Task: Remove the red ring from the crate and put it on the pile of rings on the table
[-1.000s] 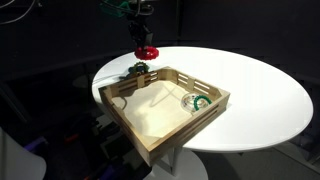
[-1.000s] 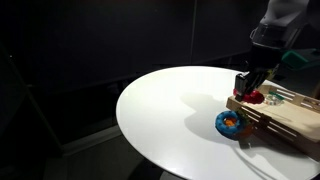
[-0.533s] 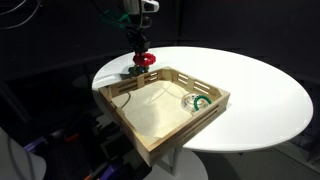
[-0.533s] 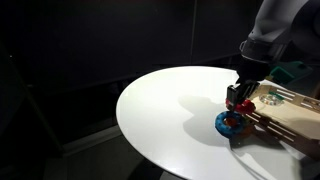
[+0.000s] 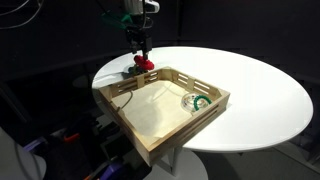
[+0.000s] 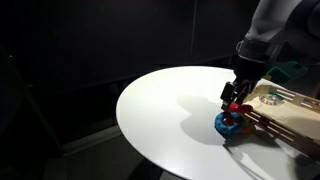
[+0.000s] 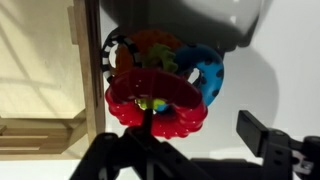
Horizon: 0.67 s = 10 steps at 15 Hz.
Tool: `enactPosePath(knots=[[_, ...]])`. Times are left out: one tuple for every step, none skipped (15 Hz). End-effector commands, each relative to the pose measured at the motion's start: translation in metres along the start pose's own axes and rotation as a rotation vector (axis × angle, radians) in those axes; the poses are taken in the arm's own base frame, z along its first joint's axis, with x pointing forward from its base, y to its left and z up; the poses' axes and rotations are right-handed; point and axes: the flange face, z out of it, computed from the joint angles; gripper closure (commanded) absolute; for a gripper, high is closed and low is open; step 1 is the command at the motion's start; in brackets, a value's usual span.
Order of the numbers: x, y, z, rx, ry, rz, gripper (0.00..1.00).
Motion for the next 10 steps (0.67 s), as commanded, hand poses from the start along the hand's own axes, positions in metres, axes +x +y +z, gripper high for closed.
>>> enactPosePath(knots=[[0.007, 0.000, -0.020, 0.001, -0.009, -0.026, 0.00], [0.008, 0.000, -0.024, -0.005, -0.011, -0.027, 0.00], [0.010, 0.000, -0.031, -0.011, -0.015, -0.027, 0.00], [0.012, 0.001, -0.038, -0.026, -0.016, -0.027, 0.00], [0.013, 0.002, -0.044, -0.045, -0.018, -0.029, 0.00], [0.014, 0.004, -0.051, -0.062, -0.018, -0.035, 0.00], [0.015, 0.007, -0.058, -0.086, -0.017, -0.038, 0.00], [0.016, 0.009, -0.064, -0.106, -0.016, -0.043, 0.00], [0.017, 0.012, -0.071, -0.129, -0.017, -0.045, 0.00], [0.017, 0.016, -0.078, -0.146, -0.020, -0.047, 0.00]])
